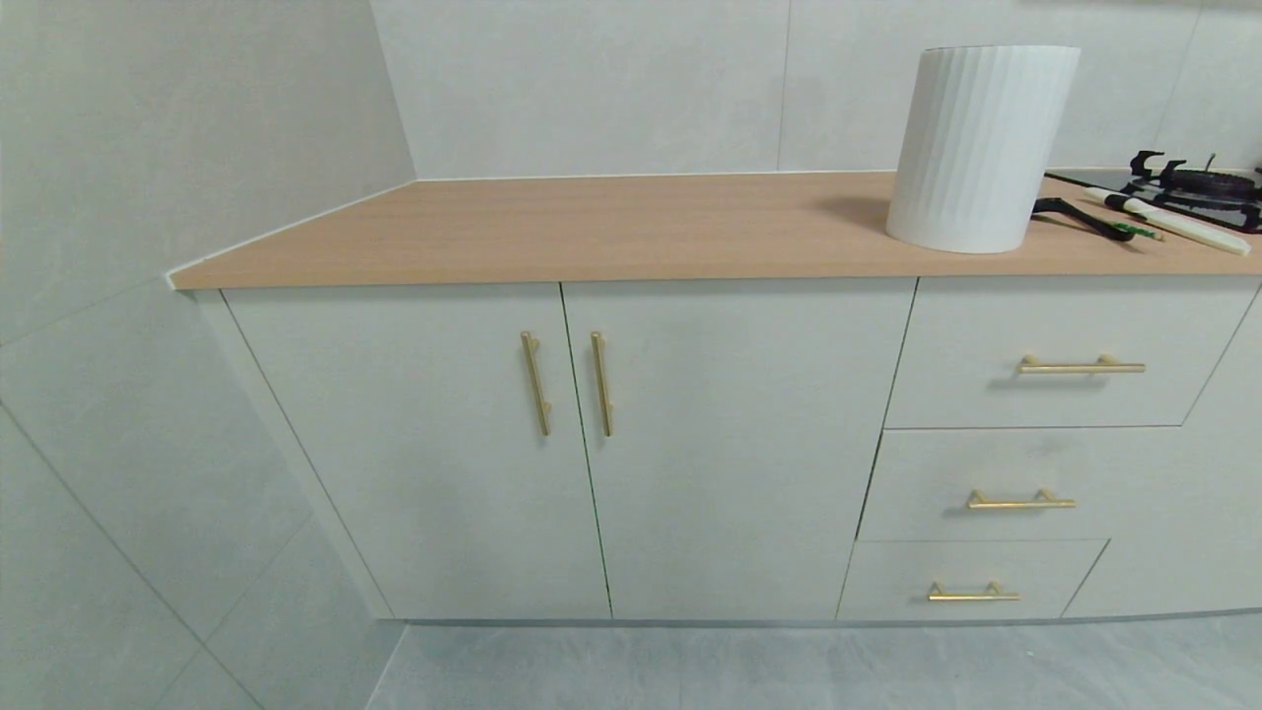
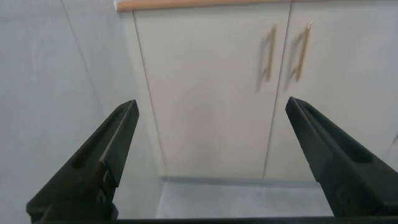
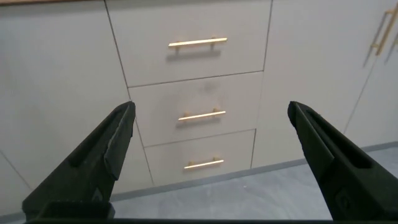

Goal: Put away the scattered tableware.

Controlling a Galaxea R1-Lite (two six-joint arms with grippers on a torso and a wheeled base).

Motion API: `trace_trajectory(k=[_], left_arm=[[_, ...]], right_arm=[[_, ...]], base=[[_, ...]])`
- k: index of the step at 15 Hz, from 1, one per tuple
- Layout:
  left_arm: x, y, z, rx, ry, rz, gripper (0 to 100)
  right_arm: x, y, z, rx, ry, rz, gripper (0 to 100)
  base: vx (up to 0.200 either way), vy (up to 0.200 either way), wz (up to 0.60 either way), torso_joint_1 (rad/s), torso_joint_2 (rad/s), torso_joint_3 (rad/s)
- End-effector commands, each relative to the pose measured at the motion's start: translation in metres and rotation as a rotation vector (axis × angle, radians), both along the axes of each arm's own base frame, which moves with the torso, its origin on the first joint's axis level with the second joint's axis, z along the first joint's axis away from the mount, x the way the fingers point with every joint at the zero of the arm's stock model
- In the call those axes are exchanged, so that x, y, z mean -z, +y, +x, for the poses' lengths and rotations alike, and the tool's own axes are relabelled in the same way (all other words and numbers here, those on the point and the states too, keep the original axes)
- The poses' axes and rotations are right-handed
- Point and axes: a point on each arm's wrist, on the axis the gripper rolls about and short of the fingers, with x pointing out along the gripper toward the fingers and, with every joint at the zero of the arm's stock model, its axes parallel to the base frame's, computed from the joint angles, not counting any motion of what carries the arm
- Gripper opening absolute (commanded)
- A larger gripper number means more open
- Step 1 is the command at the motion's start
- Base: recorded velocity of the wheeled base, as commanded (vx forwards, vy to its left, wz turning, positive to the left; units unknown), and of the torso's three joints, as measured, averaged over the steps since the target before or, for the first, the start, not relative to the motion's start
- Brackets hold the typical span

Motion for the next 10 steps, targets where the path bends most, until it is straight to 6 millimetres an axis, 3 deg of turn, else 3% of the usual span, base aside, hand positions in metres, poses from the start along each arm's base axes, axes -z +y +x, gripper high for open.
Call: trace_trajectory(k=[1,4,10], left_arm=[[0.022,-0.001,0.006,-0.027,0.032,0.007,100],[0.047,-0.002,0.018,0.043,0.063,0.014,100],[0.052,-0.004,0.018,0.129,0.115,0.002,100]], right_arm=[[0.020,0.000,0.008,-0.014,0.059,-0.001,100],[0.031,0.002,0.013,-0.077,0.079,-0.002,100],[0.036,0.004,0.013,-0.201,0.132,-0.010,100]], base=[[0.000,0.000,0.00,0.000,0.00,0.000],[0.000,0.000,0.00,0.000,0.00,0.000],[0.000,0.000,0.00,0.000,0.00,0.000]])
